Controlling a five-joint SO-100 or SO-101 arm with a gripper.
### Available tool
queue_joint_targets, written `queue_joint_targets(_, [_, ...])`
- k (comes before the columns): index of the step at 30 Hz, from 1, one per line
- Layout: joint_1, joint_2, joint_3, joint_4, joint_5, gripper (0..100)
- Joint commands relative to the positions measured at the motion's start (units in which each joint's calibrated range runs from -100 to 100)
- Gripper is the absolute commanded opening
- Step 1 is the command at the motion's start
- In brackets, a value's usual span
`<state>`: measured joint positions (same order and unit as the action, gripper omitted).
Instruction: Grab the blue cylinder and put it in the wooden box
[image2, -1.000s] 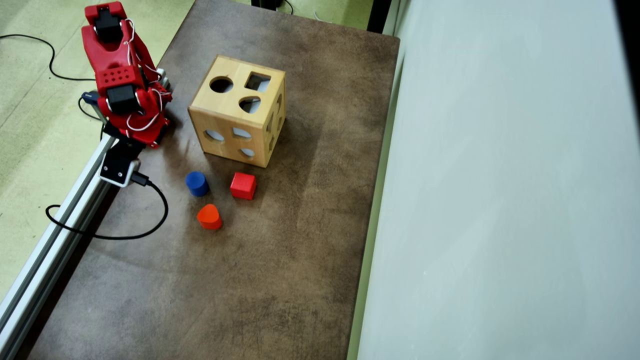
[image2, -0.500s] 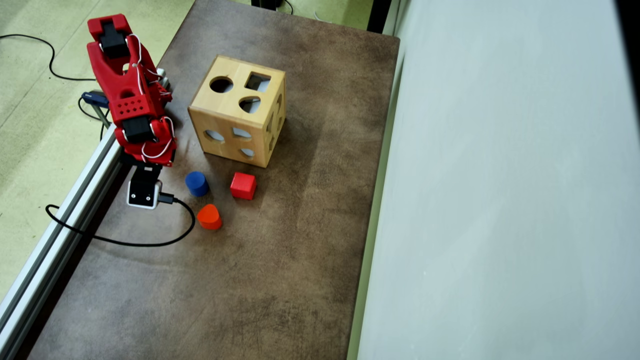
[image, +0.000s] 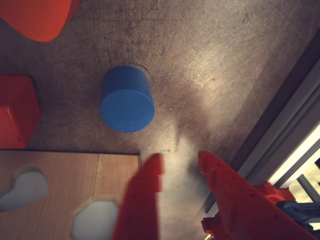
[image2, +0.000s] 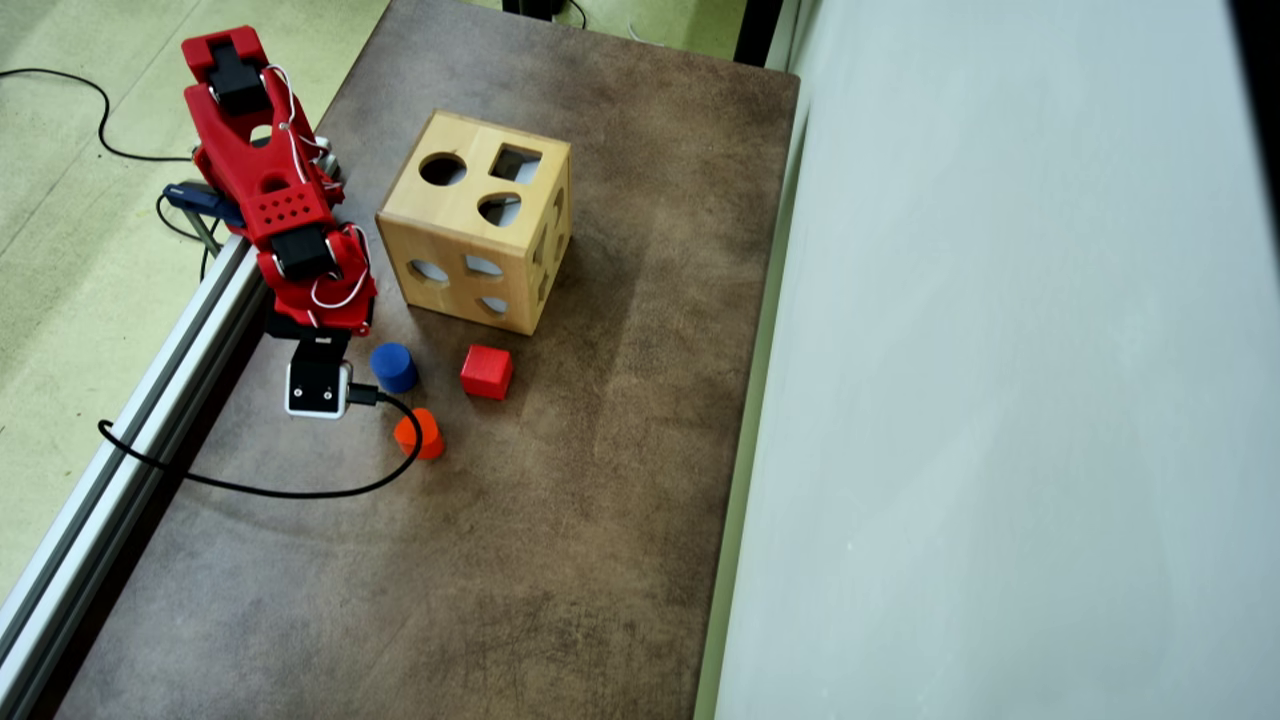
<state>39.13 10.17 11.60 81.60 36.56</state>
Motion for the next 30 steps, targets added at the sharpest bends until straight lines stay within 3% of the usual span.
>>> queue_joint_targets(1, [0.39,-0.45,-0.51,-0.42,-0.24,26])
queue_joint_targets(30, [-0.57,10.51,-0.42,-7.17,0.10,30])
